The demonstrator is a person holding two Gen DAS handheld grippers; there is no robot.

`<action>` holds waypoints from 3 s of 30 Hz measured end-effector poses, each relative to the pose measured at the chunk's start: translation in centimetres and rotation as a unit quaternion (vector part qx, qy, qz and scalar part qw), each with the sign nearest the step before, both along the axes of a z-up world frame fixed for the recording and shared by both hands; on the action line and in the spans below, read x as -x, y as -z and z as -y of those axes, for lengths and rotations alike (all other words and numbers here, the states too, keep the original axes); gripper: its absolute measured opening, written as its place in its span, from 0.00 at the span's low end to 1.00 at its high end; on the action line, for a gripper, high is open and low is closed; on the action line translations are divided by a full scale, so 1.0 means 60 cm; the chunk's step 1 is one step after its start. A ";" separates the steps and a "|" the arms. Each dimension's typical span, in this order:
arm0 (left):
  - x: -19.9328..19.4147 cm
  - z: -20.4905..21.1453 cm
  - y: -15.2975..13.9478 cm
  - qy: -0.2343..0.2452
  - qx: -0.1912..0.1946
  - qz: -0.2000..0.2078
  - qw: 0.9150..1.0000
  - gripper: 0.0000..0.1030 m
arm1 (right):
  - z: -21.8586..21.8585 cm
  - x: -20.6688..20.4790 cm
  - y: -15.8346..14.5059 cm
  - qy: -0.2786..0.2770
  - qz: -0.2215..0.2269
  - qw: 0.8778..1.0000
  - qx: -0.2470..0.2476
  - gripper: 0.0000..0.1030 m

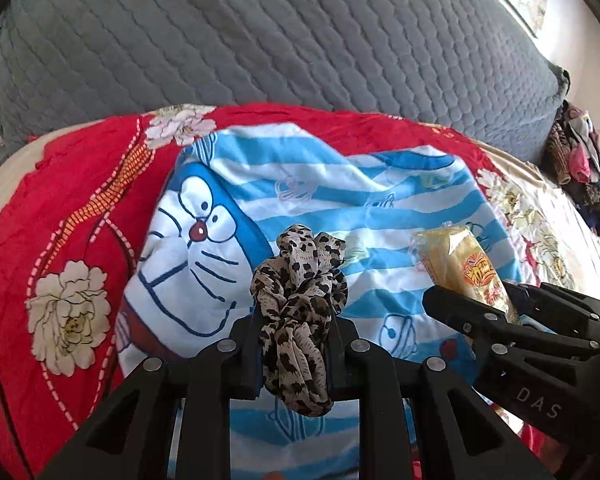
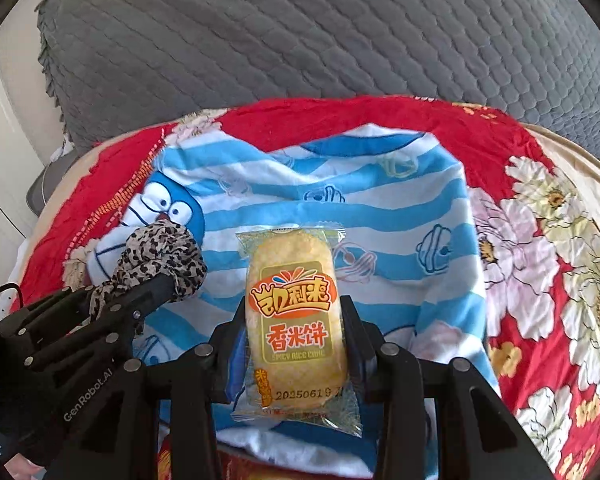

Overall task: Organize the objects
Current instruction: 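Lift and carry both held items over the striped shirt in the grey tray, then open the right tool to drop the rice cake while the left tool releases the scrunchie, then grasp the pink sheer scrunchie with the right tool while the left tool grasps the red-white floral scrunchie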

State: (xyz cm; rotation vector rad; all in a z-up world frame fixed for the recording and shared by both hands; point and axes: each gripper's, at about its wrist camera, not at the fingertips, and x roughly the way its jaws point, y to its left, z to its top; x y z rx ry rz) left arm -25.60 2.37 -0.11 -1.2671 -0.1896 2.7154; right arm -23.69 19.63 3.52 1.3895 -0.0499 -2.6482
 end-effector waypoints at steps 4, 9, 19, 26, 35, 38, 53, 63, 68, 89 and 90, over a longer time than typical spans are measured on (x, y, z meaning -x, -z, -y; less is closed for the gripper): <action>0.011 0.002 0.015 -0.001 0.001 0.006 1.000 0.22 | 0.002 0.009 0.016 0.000 0.003 1.000 -0.006 0.40; 0.019 0.001 0.025 0.001 0.008 0.006 1.000 0.22 | 0.006 0.016 0.030 -0.003 0.003 1.000 -0.013 0.40; 0.028 -0.006 0.033 -0.001 0.008 0.008 1.000 0.26 | 0.003 0.025 0.052 -0.003 0.016 1.000 -0.009 0.41; 0.025 -0.007 0.031 0.001 0.008 0.007 1.000 0.32 | 0.007 0.027 0.053 -0.008 0.018 1.000 -0.016 0.41; 0.019 0.007 0.028 -0.018 -0.001 0.014 1.000 0.63 | 0.000 0.024 0.040 0.003 0.009 1.000 -0.029 0.53; 0.016 0.012 0.023 -0.022 -0.001 0.015 1.000 0.70 | -0.007 0.022 0.032 0.013 0.004 0.999 -0.037 0.63; -0.011 0.021 -0.002 -0.014 -0.004 0.009 1.000 0.79 | -0.015 -0.001 -0.010 0.006 -0.012 0.999 -0.035 0.71; -0.062 0.043 -0.021 -0.021 -0.013 0.012 1.000 0.82 | -0.018 -0.061 -0.030 0.008 -0.018 1.000 -0.022 0.84; -0.103 0.057 -0.025 -0.023 -0.020 0.015 0.999 0.82 | -0.019 -0.106 -0.041 0.008 -0.023 1.000 -0.018 0.85; -0.277 0.088 -0.013 -0.020 0.009 0.023 1.000 0.82 | 0.018 -0.293 -0.028 -0.014 -0.001 0.999 -0.030 0.85; -0.283 0.088 -0.012 -0.019 0.010 0.023 1.000 0.82 | 0.019 -0.298 -0.028 -0.016 0.000 0.999 -0.031 0.85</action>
